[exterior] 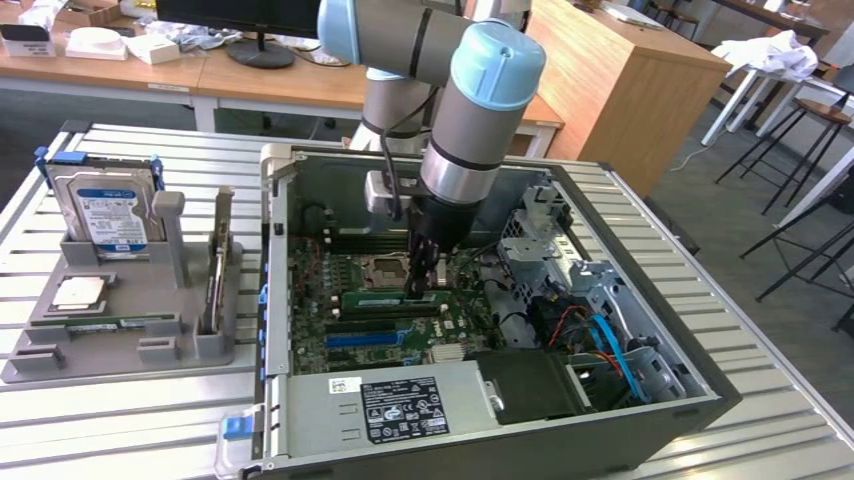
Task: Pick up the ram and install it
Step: 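Insert the ram into the slot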
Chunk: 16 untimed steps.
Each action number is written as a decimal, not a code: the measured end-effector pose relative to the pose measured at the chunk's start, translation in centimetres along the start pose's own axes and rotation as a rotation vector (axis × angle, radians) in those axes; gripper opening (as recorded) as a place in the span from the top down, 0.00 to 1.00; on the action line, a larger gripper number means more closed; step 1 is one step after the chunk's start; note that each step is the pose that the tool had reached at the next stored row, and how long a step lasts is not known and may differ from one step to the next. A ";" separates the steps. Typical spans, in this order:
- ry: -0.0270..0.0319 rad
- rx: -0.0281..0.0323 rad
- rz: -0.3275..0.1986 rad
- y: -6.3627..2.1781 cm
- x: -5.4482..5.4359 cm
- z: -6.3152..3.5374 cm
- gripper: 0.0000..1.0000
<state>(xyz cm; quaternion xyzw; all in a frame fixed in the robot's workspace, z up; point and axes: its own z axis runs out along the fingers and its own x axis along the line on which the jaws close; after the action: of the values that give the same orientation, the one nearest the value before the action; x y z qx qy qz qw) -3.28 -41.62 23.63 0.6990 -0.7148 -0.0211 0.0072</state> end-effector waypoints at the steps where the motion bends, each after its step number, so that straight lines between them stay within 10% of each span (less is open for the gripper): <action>1: -0.0001 0.0000 0.000 0.00 0.0 0.01 0.89; 16: -0.0002 0.0001 0.000 -0.01 -0.1 0.39 0.89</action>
<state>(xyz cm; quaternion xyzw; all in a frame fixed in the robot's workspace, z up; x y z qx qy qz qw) -3.28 -41.55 23.24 0.6990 -0.7148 -0.0211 0.0070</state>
